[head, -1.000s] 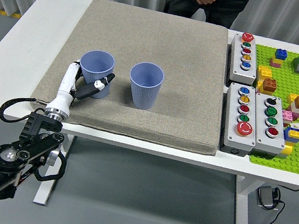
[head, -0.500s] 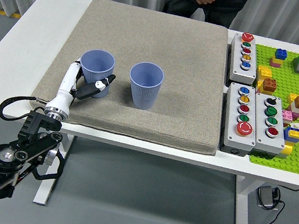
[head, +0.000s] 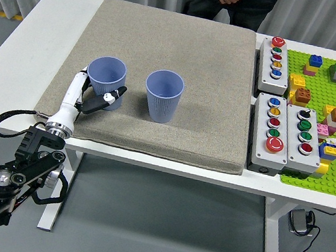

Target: Pick cup pour cup place

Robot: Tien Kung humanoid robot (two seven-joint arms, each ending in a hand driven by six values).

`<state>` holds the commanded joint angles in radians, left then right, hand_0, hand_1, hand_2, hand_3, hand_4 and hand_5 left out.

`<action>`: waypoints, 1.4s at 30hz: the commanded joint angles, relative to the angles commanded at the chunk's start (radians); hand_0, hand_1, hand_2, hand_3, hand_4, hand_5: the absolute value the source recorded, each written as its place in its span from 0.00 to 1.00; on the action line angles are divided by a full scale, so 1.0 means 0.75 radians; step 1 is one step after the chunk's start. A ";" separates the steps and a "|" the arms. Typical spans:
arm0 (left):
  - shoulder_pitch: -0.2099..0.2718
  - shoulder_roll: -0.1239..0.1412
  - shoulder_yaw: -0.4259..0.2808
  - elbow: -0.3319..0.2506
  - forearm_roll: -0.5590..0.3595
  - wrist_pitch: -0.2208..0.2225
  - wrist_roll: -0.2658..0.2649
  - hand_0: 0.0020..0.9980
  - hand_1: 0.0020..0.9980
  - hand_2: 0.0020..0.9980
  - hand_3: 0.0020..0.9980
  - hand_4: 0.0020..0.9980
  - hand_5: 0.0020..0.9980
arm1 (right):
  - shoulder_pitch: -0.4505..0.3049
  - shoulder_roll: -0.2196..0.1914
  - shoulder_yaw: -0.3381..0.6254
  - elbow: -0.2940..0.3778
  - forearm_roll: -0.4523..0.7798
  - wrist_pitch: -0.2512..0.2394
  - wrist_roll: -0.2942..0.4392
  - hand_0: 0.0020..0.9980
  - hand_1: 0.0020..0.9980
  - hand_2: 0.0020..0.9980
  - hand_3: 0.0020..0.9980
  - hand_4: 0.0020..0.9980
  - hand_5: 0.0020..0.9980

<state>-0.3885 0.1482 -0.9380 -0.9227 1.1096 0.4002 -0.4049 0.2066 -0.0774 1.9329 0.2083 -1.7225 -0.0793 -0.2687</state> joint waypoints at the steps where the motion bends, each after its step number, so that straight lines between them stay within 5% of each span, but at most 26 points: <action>1: 0.002 0.003 -0.002 -0.005 0.005 -0.004 0.004 0.73 0.76 0.88 0.92 0.94 0.42 | 0.001 0.000 0.000 0.000 0.000 0.000 0.000 0.70 0.65 0.60 0.60 0.00 0.36; 10: 0.027 0.021 -0.017 -0.044 0.056 -0.042 0.042 0.77 0.79 0.93 0.99 0.95 0.42 | -0.004 0.000 -0.001 0.000 -0.003 0.002 0.000 0.70 0.65 0.60 0.60 0.00 0.36; 11: 0.028 0.022 -0.017 -0.046 0.058 -0.044 0.044 0.82 0.87 1.00 1.00 0.96 0.43 | -0.004 0.000 -0.001 0.000 -0.003 0.002 0.000 0.70 0.65 0.60 0.60 0.00 0.36; 23: 0.117 0.042 -0.117 -0.147 0.123 -0.080 0.081 0.88 0.93 1.00 1.00 0.96 0.44 | -0.016 0.003 0.007 0.000 -0.021 0.005 0.000 0.70 0.65 0.60 0.60 0.00 0.36; 42: 0.305 0.163 -0.275 -0.544 0.185 -0.109 0.127 0.91 0.97 1.00 1.00 0.99 0.50 | -0.005 -0.002 0.019 -0.003 -0.034 0.008 0.005 0.70 0.65 0.60 0.60 0.00 0.36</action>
<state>-0.1600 0.2704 -1.1441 -1.3308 1.2485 0.3182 -0.3096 0.2027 -0.0791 1.9473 0.2064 -1.7479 -0.0732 -0.2649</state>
